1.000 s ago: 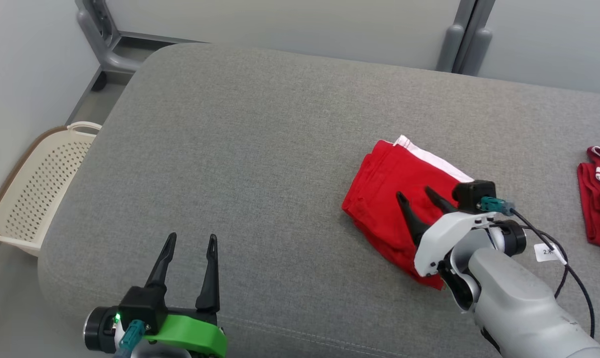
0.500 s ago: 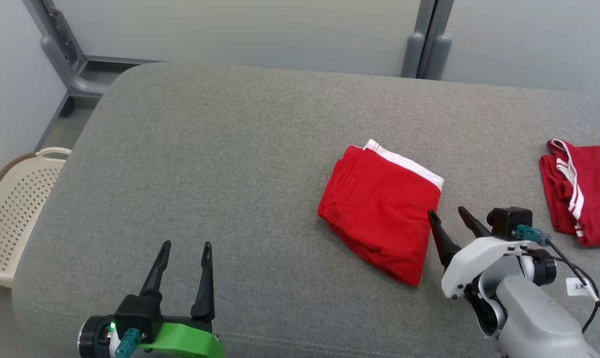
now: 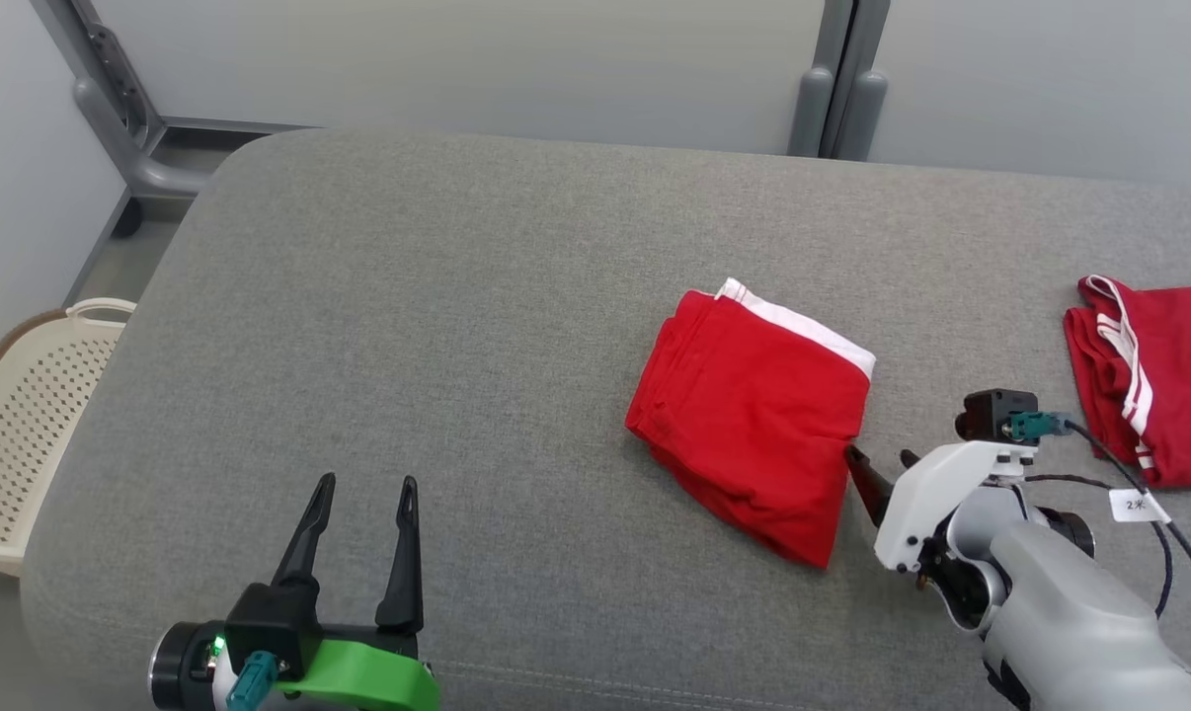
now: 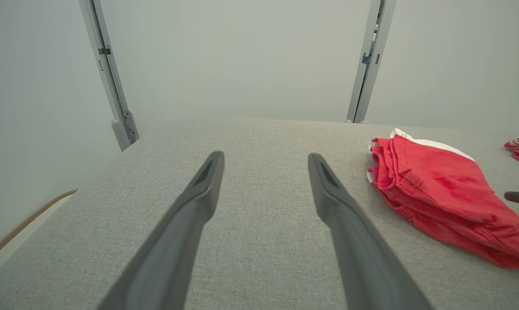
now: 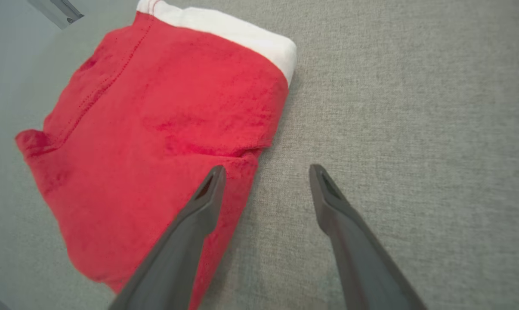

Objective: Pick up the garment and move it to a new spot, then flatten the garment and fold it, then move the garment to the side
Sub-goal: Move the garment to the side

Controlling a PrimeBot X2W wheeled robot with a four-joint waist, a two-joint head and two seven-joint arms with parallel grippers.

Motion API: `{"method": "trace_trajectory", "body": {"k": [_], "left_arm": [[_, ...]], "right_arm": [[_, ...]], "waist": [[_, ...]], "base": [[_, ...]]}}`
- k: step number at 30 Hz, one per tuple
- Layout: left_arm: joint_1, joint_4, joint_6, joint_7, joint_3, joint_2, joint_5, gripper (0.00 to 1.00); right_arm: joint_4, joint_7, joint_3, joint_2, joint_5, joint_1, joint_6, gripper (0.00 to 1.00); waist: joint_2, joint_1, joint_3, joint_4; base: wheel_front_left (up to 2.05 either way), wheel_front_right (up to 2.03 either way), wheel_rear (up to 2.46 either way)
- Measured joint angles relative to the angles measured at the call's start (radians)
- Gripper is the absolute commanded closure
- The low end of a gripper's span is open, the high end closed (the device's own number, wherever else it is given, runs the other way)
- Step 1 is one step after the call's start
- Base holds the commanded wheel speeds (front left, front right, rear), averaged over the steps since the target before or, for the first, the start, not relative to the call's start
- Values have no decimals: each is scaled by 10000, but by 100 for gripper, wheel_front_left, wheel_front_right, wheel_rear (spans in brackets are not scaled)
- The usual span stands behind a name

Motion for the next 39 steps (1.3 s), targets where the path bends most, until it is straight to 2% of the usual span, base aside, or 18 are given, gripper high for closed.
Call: {"method": "trace_trajectory", "body": {"k": [16, 26, 31, 32, 33, 34, 39], "left_arm": [[-212, -52, 8, 0, -159, 2, -21, 0], [-425, -10, 12, 0, -370, 0, -81, 0], [-454, 31, 25, 0, -445, 2, -115, 0], [-462, 42, 29, 0, -451, 0, -125, 0], [-475, 50, 40, 0, -462, 0, -146, 0], [-499, 56, 46, 0, -466, 2, -176, 0], [-559, 86, 104, 0, -458, 2, -213, 0]], "right_arm": [[1494, 2729, 278, -63, 1979, -1696, -4, 0], [2537, 4335, -384, -38, 3323, -2594, -2, 0], [2742, 4500, -522, -33, 3590, -2747, 0, 0], [2750, 4489, -525, -33, 3607, -2757, 0, 40], [2757, 4403, -510, -38, 3613, -2761, 0, 74], [2759, 4284, -483, -36, 3607, -2760, 6, 100], [2566, 4220, -247, -84, 3549, -2729, 6, 100]], "waist": [[0, 0, 523, 530], [0, 0, 854, 873], [0, 0, 970, 1055], [0, 0, 990, 1088], [0, 0, 1010, 1117], [0, 0, 1030, 1143], [0, 0, 1097, 1177]], "base": [[0, 0, 0], [0, 0, 0], [0, 0, 0], [0, 0, 0], [0, 0, 0], [0, 0, 0], [0, 0, 0]]}}
